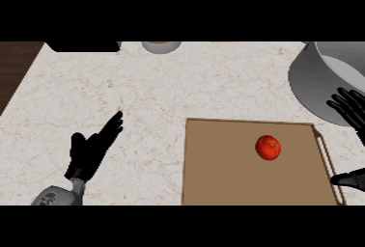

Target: Pick the tomato from the tray and place it in the pot

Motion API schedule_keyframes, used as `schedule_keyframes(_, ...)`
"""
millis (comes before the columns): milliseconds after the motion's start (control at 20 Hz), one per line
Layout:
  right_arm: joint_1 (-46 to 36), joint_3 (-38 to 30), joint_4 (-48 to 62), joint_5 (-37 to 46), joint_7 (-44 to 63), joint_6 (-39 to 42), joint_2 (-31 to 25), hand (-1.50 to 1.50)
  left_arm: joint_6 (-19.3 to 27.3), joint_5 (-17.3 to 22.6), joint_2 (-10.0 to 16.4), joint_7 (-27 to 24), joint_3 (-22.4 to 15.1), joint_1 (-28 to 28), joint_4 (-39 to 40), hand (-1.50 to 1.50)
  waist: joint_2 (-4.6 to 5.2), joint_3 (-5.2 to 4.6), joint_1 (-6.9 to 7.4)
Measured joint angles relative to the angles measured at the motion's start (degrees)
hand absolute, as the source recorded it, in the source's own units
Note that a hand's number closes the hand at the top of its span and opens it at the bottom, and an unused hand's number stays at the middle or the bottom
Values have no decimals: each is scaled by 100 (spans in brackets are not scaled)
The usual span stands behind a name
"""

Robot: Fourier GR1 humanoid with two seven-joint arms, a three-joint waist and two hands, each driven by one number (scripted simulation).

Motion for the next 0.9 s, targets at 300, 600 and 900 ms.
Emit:
schedule_keyframes(300, -510, 198, 206, -447, 1292, 321, -144, -150, -89, -101, -122, 23, 67, -95, 105, 0, 10, 0, 38)
schedule_keyframes(600, -843, 973, 702, 254, 1530, 895, -40, -150, -164, -160, -146, 20, 82, -21, 29, 0, 20, 6, 107)
schedule_keyframes(900, -1238, 1244, 1815, 1396, 895, 1253, 335, -150, -306, -259, -208, 55, 270, -45, 76, 0, 18, 7, 80)
